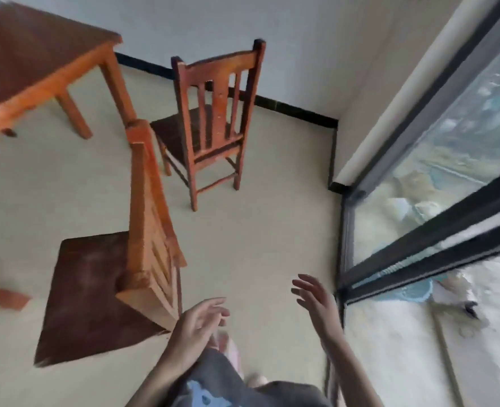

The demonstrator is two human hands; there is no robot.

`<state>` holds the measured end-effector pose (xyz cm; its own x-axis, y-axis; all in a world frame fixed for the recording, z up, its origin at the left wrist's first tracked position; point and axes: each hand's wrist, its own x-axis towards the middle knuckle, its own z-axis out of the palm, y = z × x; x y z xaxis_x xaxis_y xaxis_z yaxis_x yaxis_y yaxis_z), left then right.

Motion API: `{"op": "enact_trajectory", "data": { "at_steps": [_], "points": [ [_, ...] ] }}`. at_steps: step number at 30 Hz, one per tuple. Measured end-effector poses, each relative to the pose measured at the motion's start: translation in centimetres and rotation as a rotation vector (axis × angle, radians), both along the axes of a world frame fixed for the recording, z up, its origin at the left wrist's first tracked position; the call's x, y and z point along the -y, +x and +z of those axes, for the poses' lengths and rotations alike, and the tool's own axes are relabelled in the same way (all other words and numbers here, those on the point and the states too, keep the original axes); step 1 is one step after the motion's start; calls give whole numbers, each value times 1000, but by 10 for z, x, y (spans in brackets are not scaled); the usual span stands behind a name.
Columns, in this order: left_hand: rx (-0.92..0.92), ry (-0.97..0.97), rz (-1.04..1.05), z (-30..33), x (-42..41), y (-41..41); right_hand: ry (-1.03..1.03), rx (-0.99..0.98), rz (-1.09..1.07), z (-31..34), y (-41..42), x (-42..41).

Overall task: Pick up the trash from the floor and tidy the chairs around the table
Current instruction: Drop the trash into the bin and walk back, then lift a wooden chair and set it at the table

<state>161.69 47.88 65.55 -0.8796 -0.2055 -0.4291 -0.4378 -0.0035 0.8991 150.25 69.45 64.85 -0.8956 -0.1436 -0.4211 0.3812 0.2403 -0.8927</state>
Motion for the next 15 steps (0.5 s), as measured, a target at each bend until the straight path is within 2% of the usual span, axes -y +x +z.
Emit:
{"op": "enact_trajectory", "data": {
  "at_steps": [5, 9, 11, 13, 14, 15],
  "points": [
    [-105, -44, 337, 27, 0, -10, 13, -124, 455, 11, -84, 79],
    [-207, -209, 473, 63, 15, -36, 21, -365, 801, 29, -113, 165],
    [-260, -380, 567, 81, 23, -51, 45, -622, 979, 43, -121, 204],
    [-265, -704, 658, 88, 34, -65, 124, -1049, 1162, 53, -133, 242],
    [-189, -896, 689, 88, 41, -73, 167, -1256, 1251, 57, -140, 262],
    [-30, -1074, 692, 84, 49, -80, 207, -1426, 1339, 62, -147, 282]
  ]
}}
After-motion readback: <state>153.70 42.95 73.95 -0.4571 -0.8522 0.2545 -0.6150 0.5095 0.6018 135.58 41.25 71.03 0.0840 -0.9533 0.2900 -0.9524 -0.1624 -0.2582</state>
